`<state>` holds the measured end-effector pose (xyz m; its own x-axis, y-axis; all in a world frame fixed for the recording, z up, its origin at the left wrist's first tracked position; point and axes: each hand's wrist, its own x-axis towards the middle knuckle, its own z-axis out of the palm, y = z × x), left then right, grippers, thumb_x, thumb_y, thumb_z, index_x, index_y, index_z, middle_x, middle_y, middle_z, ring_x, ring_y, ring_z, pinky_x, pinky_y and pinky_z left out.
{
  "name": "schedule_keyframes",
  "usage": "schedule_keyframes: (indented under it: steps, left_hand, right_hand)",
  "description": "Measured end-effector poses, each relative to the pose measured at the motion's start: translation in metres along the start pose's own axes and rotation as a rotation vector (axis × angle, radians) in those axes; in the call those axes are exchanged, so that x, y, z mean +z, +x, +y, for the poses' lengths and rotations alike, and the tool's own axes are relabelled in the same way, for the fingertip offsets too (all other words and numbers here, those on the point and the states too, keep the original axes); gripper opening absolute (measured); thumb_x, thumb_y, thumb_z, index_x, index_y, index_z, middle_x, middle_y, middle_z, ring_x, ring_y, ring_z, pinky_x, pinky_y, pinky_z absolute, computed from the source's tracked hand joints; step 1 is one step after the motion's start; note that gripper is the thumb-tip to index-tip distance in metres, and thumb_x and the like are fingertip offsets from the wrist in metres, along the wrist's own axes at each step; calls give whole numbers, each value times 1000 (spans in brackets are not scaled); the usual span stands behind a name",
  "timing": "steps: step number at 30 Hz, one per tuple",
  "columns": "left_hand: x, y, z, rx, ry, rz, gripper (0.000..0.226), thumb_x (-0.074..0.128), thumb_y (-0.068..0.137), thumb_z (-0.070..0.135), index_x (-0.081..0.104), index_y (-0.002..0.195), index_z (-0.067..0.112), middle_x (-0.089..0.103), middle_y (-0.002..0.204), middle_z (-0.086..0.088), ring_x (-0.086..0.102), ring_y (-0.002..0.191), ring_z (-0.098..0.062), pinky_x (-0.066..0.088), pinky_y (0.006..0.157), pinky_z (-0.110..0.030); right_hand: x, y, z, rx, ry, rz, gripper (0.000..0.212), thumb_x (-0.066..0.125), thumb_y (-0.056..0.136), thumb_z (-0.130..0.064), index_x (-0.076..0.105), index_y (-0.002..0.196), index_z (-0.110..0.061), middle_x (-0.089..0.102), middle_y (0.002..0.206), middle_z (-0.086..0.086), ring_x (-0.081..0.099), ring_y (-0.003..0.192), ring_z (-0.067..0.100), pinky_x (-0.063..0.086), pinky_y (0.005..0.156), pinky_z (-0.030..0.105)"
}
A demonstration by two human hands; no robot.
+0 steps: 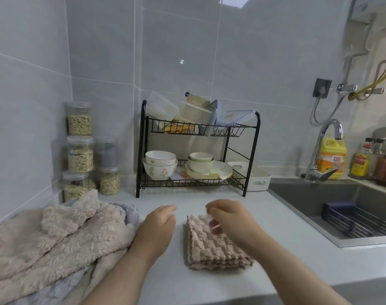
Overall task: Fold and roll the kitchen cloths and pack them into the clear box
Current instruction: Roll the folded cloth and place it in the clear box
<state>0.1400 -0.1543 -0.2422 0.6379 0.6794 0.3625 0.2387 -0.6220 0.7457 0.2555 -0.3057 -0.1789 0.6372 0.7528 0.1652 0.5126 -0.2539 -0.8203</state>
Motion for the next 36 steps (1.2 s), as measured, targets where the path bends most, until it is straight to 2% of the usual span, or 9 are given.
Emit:
schedule_keyframes:
  steps: [5, 12, 15, 19, 24, 26, 29, 32, 36]
  left_hand:
    - [21, -4, 12, 301, 446, -396, 71, 18, 88, 70, 11, 152, 39, 3, 154, 27, -4, 141, 8, 9, 121, -29]
    - [25, 2, -1, 240, 666, -543, 84, 26, 84, 79, -6, 152, 40, -9, 158, 22, -9, 146, -3, 1, 120, -33]
    - [26, 3, 1, 206, 672, -567, 91, 26, 79, 84, -10, 151, 40, -10, 158, 21, -11, 146, -4, -1, 120, -33]
    - [22, 8, 8, 138, 496, -482, 97, 35, 72, 86, 9, 153, 37, 1, 160, 17, -6, 147, -5, 5, 119, -35]
    - [36, 44, 39, 108, 521, -489, 56, 46, 97, 44, 35, 146, 21, 28, 156, 1, 24, 144, -15, 23, 115, -32]
    - [43, 58, 46, 50, 552, -602, 33, 54, 94, 40, 58, 117, 16, 58, 127, -5, 54, 113, -21, 43, 91, -30]
    - [41, 70, 53, 8, 617, -640, 26, 69, 80, 38, 61, 88, 14, 65, 91, -3, 58, 81, -20, 45, 69, -30]
    - [33, 66, 60, -132, 368, -580, 26, 74, 77, 21, 66, 97, 7, 66, 86, -4, 62, 79, -20, 49, 67, -28]
    - [32, 41, 47, -370, -584, -407, 32, 70, 79, 0, 64, 110, 3, 72, 102, -19, 69, 96, -35, 54, 88, -45]
  right_hand:
    - [-23, 17, 51, -141, -440, -43, 39, 42, 102, -30, 52, 139, -26, 43, 150, -7, 37, 139, 10, 24, 110, 20]
    - [-3, 26, 87, -12, -747, -218, 66, 25, 100, -52, 9, 156, -21, 3, 164, -2, 6, 151, 16, 6, 122, 36]
    - [-2, 28, 89, -17, -726, -216, 67, 26, 99, -52, 9, 156, -21, 3, 164, -2, 6, 151, 15, 6, 121, 36]
    - [-7, 27, 90, -53, -624, -178, 66, 34, 97, -51, 15, 155, -26, 7, 163, -8, 10, 149, 8, 6, 122, 35]
    - [-9, 26, 91, -73, -565, -164, 68, 40, 94, -52, 17, 155, -32, 9, 163, -10, 14, 149, 9, 8, 121, 35]
    - [-10, 25, 92, -80, -470, -134, 67, 46, 93, -50, 20, 153, -35, 13, 162, -11, 20, 147, 9, 12, 121, 34]
    - [-13, 23, 97, -26, -13, 1, 61, 56, 88, -42, 36, 146, -37, 44, 148, -7, 52, 119, 8, 37, 111, 36]
    - [-19, 24, 97, 49, 362, 114, 45, 59, 89, -35, 52, 133, -26, 59, 123, -2, 59, 99, 8, 50, 90, 30]
    - [-27, 25, 97, 39, 612, 145, 37, 57, 89, -42, 69, 103, -10, 70, 106, 16, 65, 94, 20, 49, 88, 35]
